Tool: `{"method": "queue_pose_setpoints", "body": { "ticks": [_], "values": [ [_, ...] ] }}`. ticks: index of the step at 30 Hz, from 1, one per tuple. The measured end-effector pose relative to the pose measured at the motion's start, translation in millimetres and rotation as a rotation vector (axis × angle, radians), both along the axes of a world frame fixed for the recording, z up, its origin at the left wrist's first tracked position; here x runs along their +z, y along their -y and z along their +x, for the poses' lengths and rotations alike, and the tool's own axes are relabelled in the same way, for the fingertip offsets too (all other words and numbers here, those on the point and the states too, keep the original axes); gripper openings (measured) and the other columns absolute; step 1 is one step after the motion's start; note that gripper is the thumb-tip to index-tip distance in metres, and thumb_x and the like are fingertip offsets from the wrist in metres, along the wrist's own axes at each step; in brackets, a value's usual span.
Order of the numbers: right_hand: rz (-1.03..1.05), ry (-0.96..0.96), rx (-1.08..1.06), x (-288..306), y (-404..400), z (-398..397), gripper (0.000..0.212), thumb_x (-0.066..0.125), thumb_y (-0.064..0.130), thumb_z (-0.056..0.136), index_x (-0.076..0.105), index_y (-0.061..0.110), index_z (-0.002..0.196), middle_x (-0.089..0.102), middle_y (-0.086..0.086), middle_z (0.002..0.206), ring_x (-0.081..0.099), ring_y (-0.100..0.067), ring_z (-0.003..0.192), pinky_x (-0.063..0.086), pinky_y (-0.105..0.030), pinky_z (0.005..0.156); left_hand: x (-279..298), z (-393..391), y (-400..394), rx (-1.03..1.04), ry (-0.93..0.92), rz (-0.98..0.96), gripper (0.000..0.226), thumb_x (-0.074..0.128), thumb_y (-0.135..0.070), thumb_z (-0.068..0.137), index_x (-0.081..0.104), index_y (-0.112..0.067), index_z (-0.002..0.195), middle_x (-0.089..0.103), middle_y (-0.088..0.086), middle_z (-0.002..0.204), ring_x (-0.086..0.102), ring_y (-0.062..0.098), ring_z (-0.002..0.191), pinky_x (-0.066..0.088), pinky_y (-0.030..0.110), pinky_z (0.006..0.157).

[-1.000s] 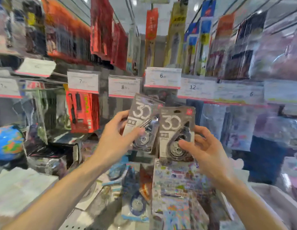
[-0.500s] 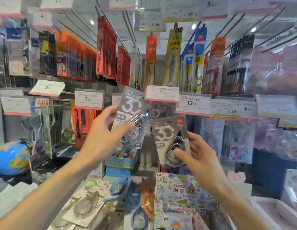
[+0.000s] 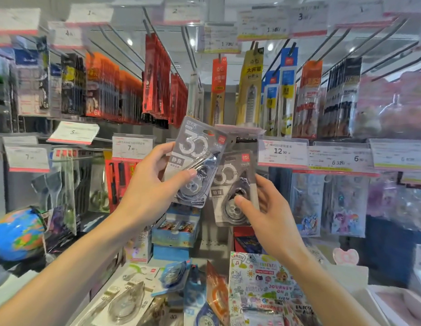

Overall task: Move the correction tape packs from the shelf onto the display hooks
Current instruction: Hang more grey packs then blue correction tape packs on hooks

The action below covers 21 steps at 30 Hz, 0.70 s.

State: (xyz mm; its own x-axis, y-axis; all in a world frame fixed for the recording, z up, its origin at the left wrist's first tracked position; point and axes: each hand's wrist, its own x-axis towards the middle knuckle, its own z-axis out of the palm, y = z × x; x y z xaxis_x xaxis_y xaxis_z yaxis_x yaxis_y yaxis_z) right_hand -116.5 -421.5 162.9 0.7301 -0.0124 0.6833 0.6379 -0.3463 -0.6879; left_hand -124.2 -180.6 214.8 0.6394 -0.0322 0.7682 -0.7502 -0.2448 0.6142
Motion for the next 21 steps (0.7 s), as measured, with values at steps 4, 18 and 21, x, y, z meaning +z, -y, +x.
{"method": "queue_pose_setpoints", "body": {
  "ticks": [4, 18, 21],
  "values": [
    [0.029, -0.003, 0.0, -1.3, -5.0, 4.2, 0.057, 0.069, 0.041, 0.096, 0.045, 0.044, 0.148, 0.066, 0.026, 0.129, 0.062, 0.004, 0.122, 0.05, -0.025, 0.103, 0.4, 3.0, -2.1, -0.014, 0.001, 0.002, 0.044, 0.077, -0.023, 0.092, 0.057, -0.048, 0.122, 0.077, -0.02, 0.113, 0.074, 0.003, 0.102, 0.055, 0.036, 0.094],
    [0.107, -0.042, -0.021, -0.8, 0.5, 12.5, 0.043, 0.074, 0.041, 0.093, 0.049, 0.051, 0.128, 0.069, 0.043, 0.108, 0.066, 0.017, 0.106, 0.055, -0.009, 0.082, -3.7, 10.6, -4.5, -0.015, -0.034, -0.013, 0.051, 0.077, -0.037, 0.083, 0.055, -0.048, 0.127, 0.077, -0.018, 0.114, 0.076, 0.007, 0.101, 0.056, 0.043, 0.095],
    [0.125, -0.042, -0.059, -1.8, -2.0, 15.1, 0.057, 0.072, 0.043, 0.094, 0.046, 0.042, 0.144, 0.076, 0.017, 0.112, 0.073, 0.0, 0.105, 0.059, -0.021, 0.081, -6.4, 12.9, -7.3, -0.007, -0.041, -0.004, 0.051, 0.077, -0.038, 0.082, 0.055, -0.048, 0.127, 0.077, -0.018, 0.115, 0.075, 0.006, 0.103, 0.055, 0.043, 0.097]
  ]
}}
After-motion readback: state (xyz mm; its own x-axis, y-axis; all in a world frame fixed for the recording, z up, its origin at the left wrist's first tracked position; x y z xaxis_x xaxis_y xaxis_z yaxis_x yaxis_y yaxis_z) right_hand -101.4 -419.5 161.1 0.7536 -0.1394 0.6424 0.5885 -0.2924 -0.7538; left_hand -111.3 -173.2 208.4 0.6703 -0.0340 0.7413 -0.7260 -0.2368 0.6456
